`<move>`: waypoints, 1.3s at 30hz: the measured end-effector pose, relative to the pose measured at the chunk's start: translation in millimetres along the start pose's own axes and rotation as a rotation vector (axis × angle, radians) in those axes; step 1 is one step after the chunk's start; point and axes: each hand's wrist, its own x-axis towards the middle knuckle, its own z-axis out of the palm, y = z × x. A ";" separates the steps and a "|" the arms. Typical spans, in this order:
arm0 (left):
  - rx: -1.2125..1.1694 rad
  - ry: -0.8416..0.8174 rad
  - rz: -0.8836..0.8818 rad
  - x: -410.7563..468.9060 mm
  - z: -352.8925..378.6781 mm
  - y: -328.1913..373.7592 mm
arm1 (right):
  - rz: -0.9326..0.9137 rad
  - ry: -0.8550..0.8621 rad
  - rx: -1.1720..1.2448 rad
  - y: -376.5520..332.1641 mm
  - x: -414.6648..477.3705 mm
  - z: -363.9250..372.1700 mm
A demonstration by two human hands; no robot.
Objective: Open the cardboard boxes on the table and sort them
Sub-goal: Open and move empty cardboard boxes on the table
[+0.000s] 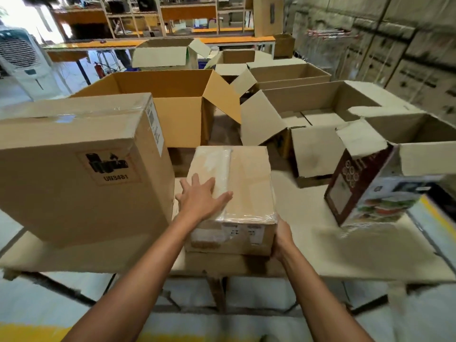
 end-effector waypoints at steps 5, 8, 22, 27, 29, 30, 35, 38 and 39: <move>-0.023 0.004 -0.005 -9.9 -4.0 5.8 | 0.049 -0.088 0.024 -18.1 -37.7 3.6; -0.120 -0.005 -0.016 -10.4 -8.8 1.9 | 0.056 -0.183 -0.069 -33.8 -49.3 3.3; -0.860 -0.139 -0.009 -23.6 22.4 -8.0 | -0.124 -0.049 -0.314 -115.8 -80.9 -19.3; -1.185 -0.233 0.105 -34.4 -37.3 24.0 | -0.197 -0.063 -0.408 -117.3 -90.7 -6.6; -1.299 -0.326 0.062 -33.7 -57.2 32.7 | -0.241 -0.061 -0.405 -118.0 -93.4 -1.3; -1.328 -0.382 0.020 -29.8 -61.1 33.5 | -0.264 -0.060 -0.400 -119.5 -93.5 0.1; -1.451 -0.489 -0.131 -29.0 -41.7 36.0 | -0.367 -0.035 -0.467 -129.7 -93.5 -2.2; -1.598 -0.500 -0.130 -30.9 -25.0 36.9 | -0.396 -0.028 -0.452 -125.9 -93.0 -6.0; -1.660 -0.514 -0.128 -30.6 -23.4 36.3 | -0.401 -0.027 -0.449 -125.5 -96.3 -4.7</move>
